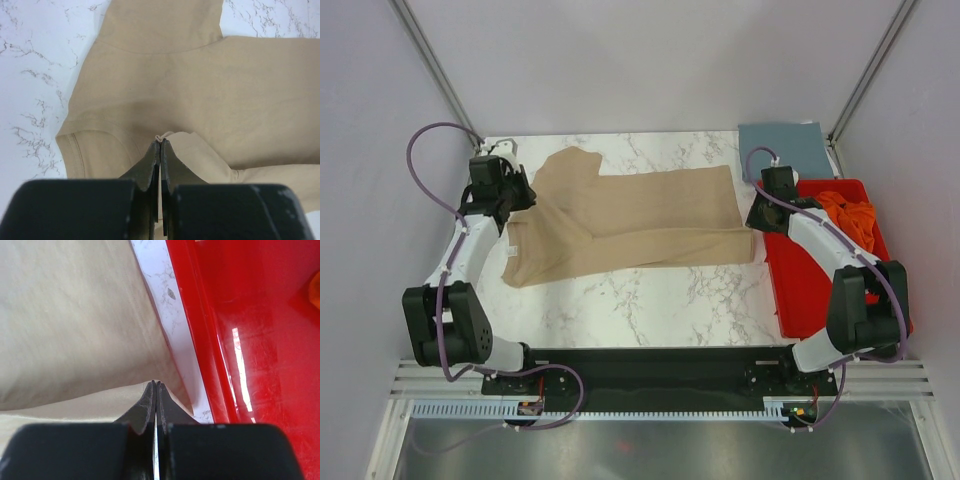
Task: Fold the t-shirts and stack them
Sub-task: Fold the tshirt
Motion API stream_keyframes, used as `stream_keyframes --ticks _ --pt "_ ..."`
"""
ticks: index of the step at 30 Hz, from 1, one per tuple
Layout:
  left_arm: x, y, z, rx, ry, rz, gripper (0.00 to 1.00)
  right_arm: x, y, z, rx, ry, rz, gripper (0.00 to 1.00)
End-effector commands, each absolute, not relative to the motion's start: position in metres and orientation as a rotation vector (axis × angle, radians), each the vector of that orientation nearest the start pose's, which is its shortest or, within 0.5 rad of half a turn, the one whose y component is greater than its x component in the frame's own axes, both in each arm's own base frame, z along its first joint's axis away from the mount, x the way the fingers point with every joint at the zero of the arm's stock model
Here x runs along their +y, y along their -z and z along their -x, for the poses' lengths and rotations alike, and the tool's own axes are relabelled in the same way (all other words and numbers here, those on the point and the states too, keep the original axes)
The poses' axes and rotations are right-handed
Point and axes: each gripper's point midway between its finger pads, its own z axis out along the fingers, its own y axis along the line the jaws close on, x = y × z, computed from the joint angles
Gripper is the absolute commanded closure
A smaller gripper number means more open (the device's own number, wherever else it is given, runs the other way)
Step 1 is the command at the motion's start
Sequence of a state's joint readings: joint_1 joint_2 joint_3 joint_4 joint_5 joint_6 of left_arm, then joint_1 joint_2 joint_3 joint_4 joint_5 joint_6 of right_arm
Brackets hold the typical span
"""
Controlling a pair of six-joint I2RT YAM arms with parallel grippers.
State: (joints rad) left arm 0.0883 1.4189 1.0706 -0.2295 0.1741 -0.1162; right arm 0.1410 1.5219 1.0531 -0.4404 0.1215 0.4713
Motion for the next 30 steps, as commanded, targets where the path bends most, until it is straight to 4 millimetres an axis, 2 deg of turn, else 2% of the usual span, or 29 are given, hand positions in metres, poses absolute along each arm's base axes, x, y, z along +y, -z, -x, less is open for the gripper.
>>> stream_keyframes --ticks 1,6,12,16,17,23,30 --pt "0.005 -0.2 -0.437 2.072 0.181 0.027 0.98 0.049 -0.114 -0.391 2.385 -0.103 -0.43 1.0" --pt "0.011 -0.194 -0.447 2.087 0.157 0.02 0.98 0.047 -0.111 -0.396 2.392 -0.084 -0.431 1.0" --pt "0.015 -0.201 -0.464 2.071 0.151 0.01 0.98 0.051 -0.104 -0.401 2.416 -0.102 -0.42 1.0" --pt "0.013 -0.197 -0.476 2.081 0.167 0.0 0.98 0.053 -0.101 -0.404 2.424 -0.105 -0.413 1.0" --pt "0.013 -0.19 -0.478 2.095 0.172 -0.001 0.98 0.053 -0.099 -0.405 2.431 -0.104 -0.413 1.0" --pt "0.015 -0.176 -0.491 2.121 0.171 -0.009 0.98 0.055 -0.097 -0.41 2.439 -0.112 -0.404 1.0" --pt "0.016 -0.173 -0.505 2.124 0.17 -0.012 0.98 0.055 -0.092 -0.414 2.454 -0.102 -0.402 1.0"
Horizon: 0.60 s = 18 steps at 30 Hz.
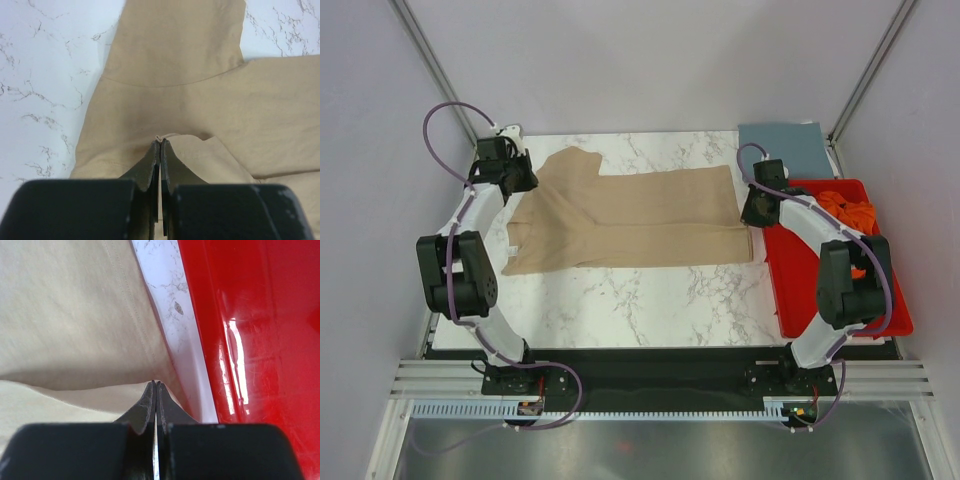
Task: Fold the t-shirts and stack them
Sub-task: Fold the tshirt
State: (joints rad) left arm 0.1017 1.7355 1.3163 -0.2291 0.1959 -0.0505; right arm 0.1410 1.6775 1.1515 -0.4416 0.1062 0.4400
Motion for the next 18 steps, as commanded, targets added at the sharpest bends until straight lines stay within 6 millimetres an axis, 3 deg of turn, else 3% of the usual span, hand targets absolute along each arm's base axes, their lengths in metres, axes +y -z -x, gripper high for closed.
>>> stream_keyframes --ticks 1,6,10,16,17,18 --pt "0.016 -0.172 -0.508 2.125 0.171 -0.013 0.98 0.055 -0.091 -0.414 2.456 -0.101 -0.403 1.0" --pt "0.02 -0.175 -0.52 2.111 0.147 -0.039 0.98 0.052 -0.087 -0.415 2.464 -0.079 -0.405 1.0" --pt "0.022 -0.167 -0.521 2.135 0.132 -0.027 0.98 0.054 -0.087 -0.42 2.466 -0.085 -0.391 1.0" --pt "0.046 -0.153 -0.514 2.183 -0.018 0.02 0.98 0.058 -0.09 -0.433 2.459 -0.1 -0.38 1.0" --pt "0.045 -0.151 -0.514 2.189 -0.015 0.022 0.98 0.059 -0.086 -0.433 2.477 -0.099 -0.378 1.0" --pt "0.044 -0.152 -0.515 2.184 -0.006 0.023 0.97 0.059 -0.088 -0.437 2.473 -0.096 -0.379 0.93"
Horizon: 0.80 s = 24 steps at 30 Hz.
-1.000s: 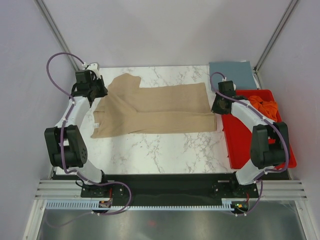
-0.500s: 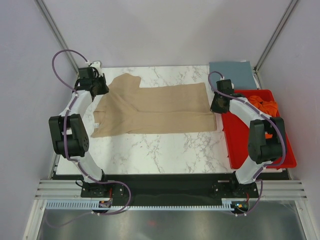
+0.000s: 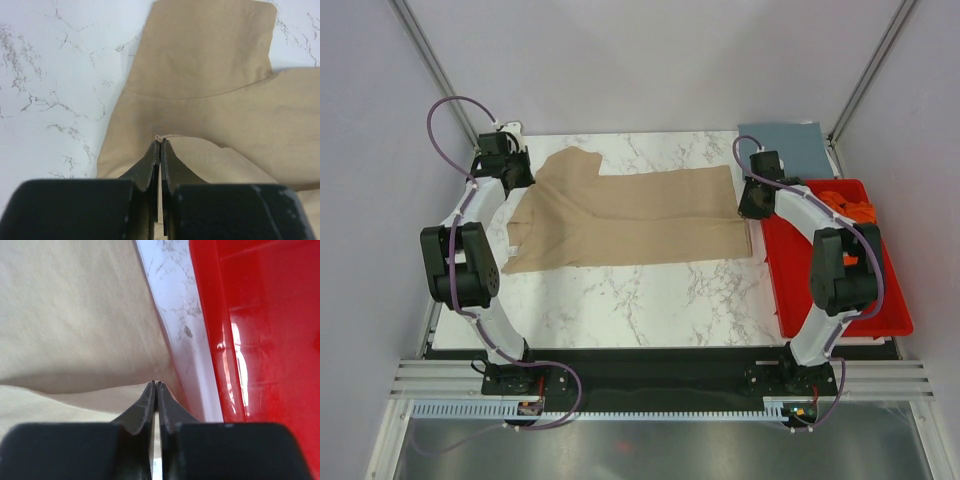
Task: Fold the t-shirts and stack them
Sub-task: Fold the tshirt
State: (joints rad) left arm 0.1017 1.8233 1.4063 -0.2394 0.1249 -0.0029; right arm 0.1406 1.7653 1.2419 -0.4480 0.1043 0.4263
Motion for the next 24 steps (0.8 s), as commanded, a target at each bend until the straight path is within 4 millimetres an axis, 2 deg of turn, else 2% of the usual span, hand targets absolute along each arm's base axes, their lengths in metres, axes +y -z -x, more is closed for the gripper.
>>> stream_keyframes --ticks 1,2,4,5,7,9,10,12,13,14,16,17,19,21,24 --pt "0.043 -0.151 -0.516 2.186 0.004 0.025 0.95 0.058 -0.086 -0.438 2.481 -0.088 -0.385 0.87" --pt "0.041 -0.15 -0.516 2.189 0.019 0.034 0.92 0.057 -0.086 -0.436 2.494 -0.079 -0.394 0.82" --pt "0.038 -0.149 -0.516 2.193 0.037 0.035 0.81 0.056 -0.098 -0.441 2.473 -0.073 -0.402 0.71" --pt "0.038 -0.151 -0.517 2.191 0.04 0.046 0.7 0.055 -0.106 -0.439 2.465 -0.073 -0.407 0.67" --pt "0.042 -0.154 -0.512 2.208 0.015 0.065 0.65 0.058 -0.125 -0.439 2.433 -0.102 -0.408 0.59" --pt "0.041 -0.154 -0.501 2.242 0.036 0.157 0.6 0.064 -0.128 -0.428 2.464 -0.123 -0.418 0.59" --pt "0.039 -0.158 -0.496 2.247 0.041 0.18 0.59 0.068 -0.125 -0.421 2.485 -0.124 -0.413 0.61" --pt "0.036 -0.15 -0.48 2.301 0.044 0.254 0.59 0.084 -0.121 -0.406 2.512 -0.142 -0.384 0.63" --pt "0.032 -0.153 -0.468 2.314 0.061 0.276 0.59 0.088 -0.111 -0.394 2.536 -0.14 -0.37 0.66" --pt "0.027 -0.138 -0.453 2.358 0.095 0.313 0.58 0.1 -0.107 -0.389 2.544 -0.155 -0.339 0.67" --pt "0.014 -0.136 -0.435 2.365 0.182 0.365 0.58 0.107 -0.091 -0.377 2.579 -0.143 -0.324 0.7" --pt "0.009 -0.119 -0.419 2.411 0.208 0.391 0.59 0.111 -0.087 -0.374 2.588 -0.133 -0.316 0.7" --pt "0.0 -0.107 -0.405 2.441 0.266 0.442 0.59 0.109 -0.076 -0.369 2.606 -0.117 -0.32 0.71" --pt "-0.001 -0.087 -0.388 2.49 0.265 0.491 0.59 0.108 -0.072 -0.372 2.585 -0.107 -0.325 0.72" --pt "0.01 -0.059 -0.37 2.545 0.167 0.601 0.59 0.097 -0.051 -0.363 2.613 -0.03 -0.325 0.73"
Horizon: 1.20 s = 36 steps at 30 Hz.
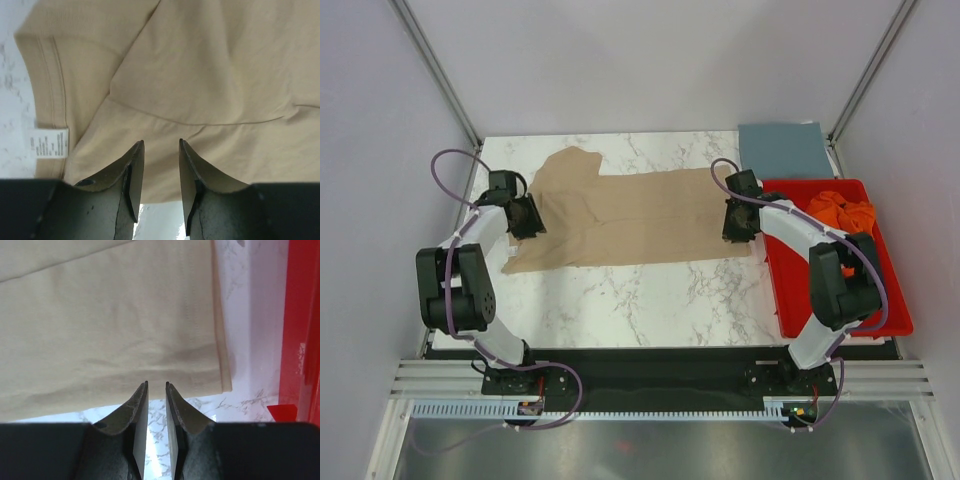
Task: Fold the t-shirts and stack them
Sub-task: Fold the tshirt
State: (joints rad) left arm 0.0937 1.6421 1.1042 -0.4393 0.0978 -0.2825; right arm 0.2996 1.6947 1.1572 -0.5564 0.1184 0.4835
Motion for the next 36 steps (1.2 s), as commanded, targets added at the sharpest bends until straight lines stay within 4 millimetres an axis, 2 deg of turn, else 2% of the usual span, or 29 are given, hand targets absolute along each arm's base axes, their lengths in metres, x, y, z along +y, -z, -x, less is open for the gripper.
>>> stream_keyframes --ticks 1,3,6,8,9,11,15,17,21,24,27,29,32,36 --pt "0.015 -0.051 -0.364 2.559 0.131 0.635 0.59 0.094 -0.045 -0.36 2.623 -0.006 -0.324 0.73" --pt "0.034 -0.039 -0.356 2.576 -0.011 0.676 0.6 0.084 -0.03 -0.347 2.653 0.055 -0.328 0.73" --pt "0.059 -0.026 -0.34 2.591 -0.214 0.713 0.61 0.073 -0.02 -0.329 2.671 0.122 -0.345 0.73" --pt "0.069 -0.024 -0.335 2.589 -0.3 0.717 0.61 0.068 -0.025 -0.323 2.648 0.135 -0.356 0.73" --pt "0.071 -0.02 -0.333 2.604 -0.323 0.712 0.61 0.064 -0.021 -0.315 2.657 0.15 -0.36 0.72" --pt "0.079 -0.018 -0.33 2.616 -0.378 0.709 0.62 0.063 -0.024 -0.314 2.626 0.135 -0.365 0.72" --pt "0.075 -0.027 -0.324 2.625 -0.358 0.711 0.64 0.063 -0.02 -0.303 2.644 0.125 -0.357 0.72" --pt "0.07 -0.044 -0.326 2.586 -0.301 0.694 0.63 0.065 -0.027 -0.303 2.634 0.099 -0.36 0.72" --pt "0.053 -0.076 -0.33 2.516 -0.149 0.685 0.62 0.072 -0.054 -0.313 2.578 0.037 -0.393 0.7" --pt "0.042 -0.091 -0.325 2.45 -0.051 0.758 0.59 0.075 -0.065 -0.318 2.542 0.013 -0.526 0.64" --pt "0.035 -0.089 -0.316 2.415 0.005 0.873 0.57 0.083 -0.067 -0.319 2.524 -0.049 -0.709 0.6" --pt "0.036 -0.08 -0.305 2.407 -0.006 0.944 0.55 0.089 -0.067 -0.322 2.499 -0.089 -0.822 0.58" --pt "0.037 -0.07 -0.294 2.38 -0.02 1.059 0.53 0.093 -0.068 -0.329 2.469 -0.104 -0.93 0.56" --pt "0.04 -0.061 -0.291 2.356 -0.049 1.148 0.5 0.091 -0.06 -0.333 2.451 -0.07 -1.032 0.55"
